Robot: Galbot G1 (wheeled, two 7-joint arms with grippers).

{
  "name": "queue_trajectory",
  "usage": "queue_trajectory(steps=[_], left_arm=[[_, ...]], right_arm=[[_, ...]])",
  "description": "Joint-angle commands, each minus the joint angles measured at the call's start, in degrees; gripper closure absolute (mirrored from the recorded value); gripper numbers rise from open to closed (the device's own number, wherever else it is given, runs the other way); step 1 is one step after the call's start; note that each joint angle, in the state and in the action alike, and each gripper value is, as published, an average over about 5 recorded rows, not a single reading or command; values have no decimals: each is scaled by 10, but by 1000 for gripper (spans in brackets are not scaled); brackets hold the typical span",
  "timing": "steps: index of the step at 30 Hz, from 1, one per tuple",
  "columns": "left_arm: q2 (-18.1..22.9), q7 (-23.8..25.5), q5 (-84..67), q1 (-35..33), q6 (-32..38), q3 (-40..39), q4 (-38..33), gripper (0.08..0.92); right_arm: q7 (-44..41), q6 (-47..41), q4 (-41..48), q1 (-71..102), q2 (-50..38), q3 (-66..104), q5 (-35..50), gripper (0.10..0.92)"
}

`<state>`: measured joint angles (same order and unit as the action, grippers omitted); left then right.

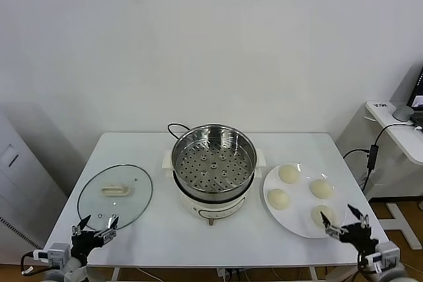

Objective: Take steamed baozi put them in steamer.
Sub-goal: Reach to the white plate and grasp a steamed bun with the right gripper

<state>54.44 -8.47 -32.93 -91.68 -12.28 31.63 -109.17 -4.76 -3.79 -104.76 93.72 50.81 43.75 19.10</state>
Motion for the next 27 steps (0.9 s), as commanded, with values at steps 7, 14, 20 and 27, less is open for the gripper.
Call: queue_trajectory(steps=[7, 14, 20, 27], left_arm=[[-7, -2, 0, 22, -14, -20, 0, 177], [-3, -3, 3, 21, -17, -20, -2, 177], [1, -4, 12, 18, -18, -21, -3, 177], [6, -4, 16, 19, -20, -24, -4, 177]], right_arm=[[-92, 56, 110, -221, -105, -68, -371, 203], [-269, 62, 165, -385, -158, -199, -374, 203], [-362, 59, 217, -535, -204, -357, -336, 203], [-450, 60, 293, -736, -220, -567, -287, 203]])
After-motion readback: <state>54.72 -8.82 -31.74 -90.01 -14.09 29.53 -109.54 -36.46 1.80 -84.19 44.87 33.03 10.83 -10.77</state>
